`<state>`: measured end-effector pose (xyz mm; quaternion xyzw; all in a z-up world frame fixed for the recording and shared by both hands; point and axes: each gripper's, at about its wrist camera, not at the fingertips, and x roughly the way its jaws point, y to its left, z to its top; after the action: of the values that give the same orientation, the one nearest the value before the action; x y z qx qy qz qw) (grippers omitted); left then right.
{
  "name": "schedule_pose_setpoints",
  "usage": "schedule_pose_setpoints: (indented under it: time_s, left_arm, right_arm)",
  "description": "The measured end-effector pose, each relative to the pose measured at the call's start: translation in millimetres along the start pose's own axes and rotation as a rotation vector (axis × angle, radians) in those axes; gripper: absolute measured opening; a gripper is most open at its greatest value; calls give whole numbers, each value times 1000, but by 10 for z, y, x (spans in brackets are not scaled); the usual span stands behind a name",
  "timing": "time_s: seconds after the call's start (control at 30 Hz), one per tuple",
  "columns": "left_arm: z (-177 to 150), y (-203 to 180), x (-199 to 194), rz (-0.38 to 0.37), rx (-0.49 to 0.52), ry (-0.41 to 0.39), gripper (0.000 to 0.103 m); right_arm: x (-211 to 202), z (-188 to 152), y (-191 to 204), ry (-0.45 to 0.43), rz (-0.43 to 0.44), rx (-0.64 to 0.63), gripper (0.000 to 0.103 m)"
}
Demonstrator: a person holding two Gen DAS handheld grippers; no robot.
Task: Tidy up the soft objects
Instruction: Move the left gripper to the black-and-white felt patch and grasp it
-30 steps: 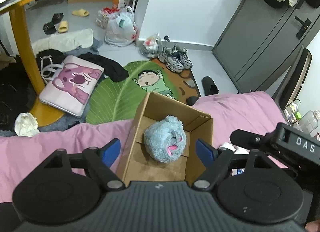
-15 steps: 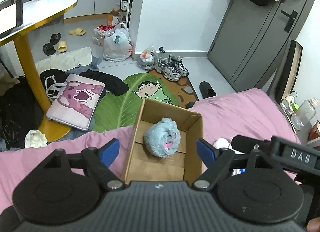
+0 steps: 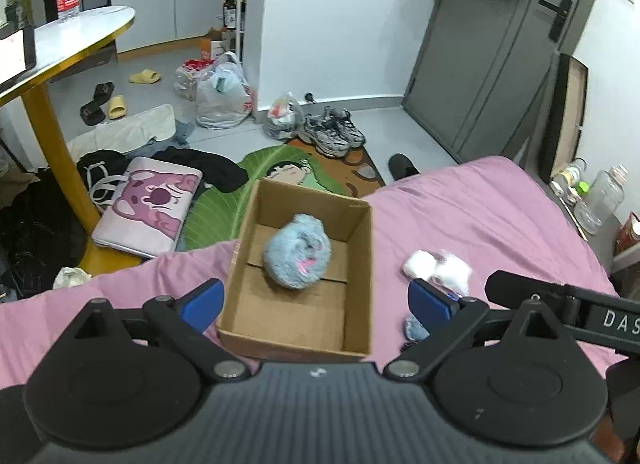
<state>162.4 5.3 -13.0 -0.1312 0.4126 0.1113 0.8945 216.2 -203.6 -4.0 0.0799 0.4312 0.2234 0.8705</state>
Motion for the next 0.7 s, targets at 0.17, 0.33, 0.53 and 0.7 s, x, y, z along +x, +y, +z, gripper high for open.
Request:
schedule_pose_setpoints:
  time_s: [0.17, 0.33, 0.53, 0.7]
  left_arm:
    - [-72, -163, -69, -14, 34, -25, 98]
    - [-123, -280, -57, -40, 51, -16, 98]
    - [-232, -410, 27, -58, 38, -9, 97]
    - [-307, -527, 154, -65, 43, 16, 95]
  right_arm:
    - [-72, -78, -205, 10, -9, 33, 103]
    - [-90, -158, -409, 19, -27, 64, 103]
    - [-34, -227, -671, 45, -9, 135, 103]
    - [81, -322, -861, 68, -17, 186, 103]
